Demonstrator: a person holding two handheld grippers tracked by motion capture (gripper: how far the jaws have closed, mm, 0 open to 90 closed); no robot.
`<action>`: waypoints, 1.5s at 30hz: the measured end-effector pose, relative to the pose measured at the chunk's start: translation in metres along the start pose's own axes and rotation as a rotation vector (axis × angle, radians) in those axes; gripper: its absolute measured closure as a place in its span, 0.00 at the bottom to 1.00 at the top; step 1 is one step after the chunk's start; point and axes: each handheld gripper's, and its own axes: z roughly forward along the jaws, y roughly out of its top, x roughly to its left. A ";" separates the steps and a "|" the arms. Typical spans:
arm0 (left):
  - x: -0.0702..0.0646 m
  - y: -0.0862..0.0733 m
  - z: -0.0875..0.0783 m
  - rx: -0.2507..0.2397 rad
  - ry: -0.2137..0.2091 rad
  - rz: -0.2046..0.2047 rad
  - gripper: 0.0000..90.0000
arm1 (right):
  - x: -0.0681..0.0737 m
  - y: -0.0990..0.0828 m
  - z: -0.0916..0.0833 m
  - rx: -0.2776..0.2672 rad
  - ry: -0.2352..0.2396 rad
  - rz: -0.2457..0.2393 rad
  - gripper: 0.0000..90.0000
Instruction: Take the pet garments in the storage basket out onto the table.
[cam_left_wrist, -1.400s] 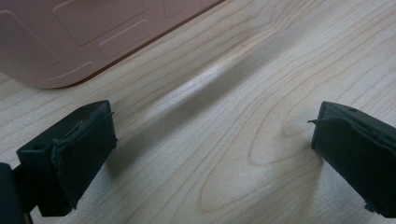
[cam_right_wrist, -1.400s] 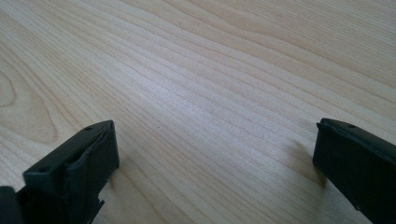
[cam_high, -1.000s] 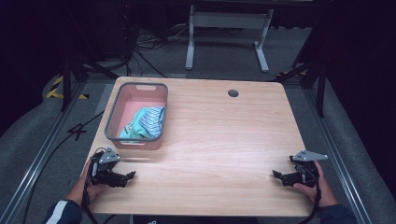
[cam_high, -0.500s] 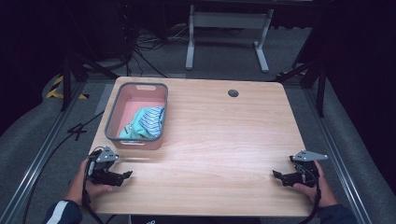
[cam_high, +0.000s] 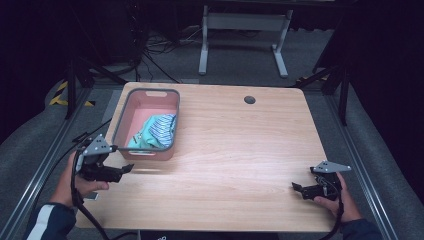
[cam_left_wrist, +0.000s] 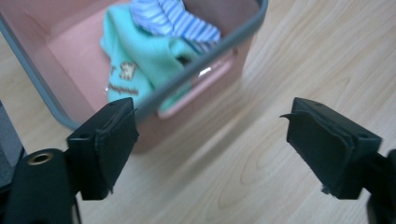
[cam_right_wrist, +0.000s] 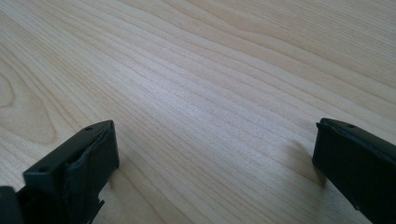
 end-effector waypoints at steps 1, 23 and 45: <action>0.003 0.009 0.000 0.006 -0.003 0.002 0.18 | 0.000 0.000 0.000 0.000 0.000 0.000 0.01; 0.051 0.092 0.090 0.261 -0.029 -0.026 0.21 | 0.000 0.000 0.000 0.000 0.000 0.000 0.01; 0.071 0.087 0.186 0.697 -0.024 -0.130 0.20 | 0.000 0.000 0.000 0.000 0.000 0.000 0.01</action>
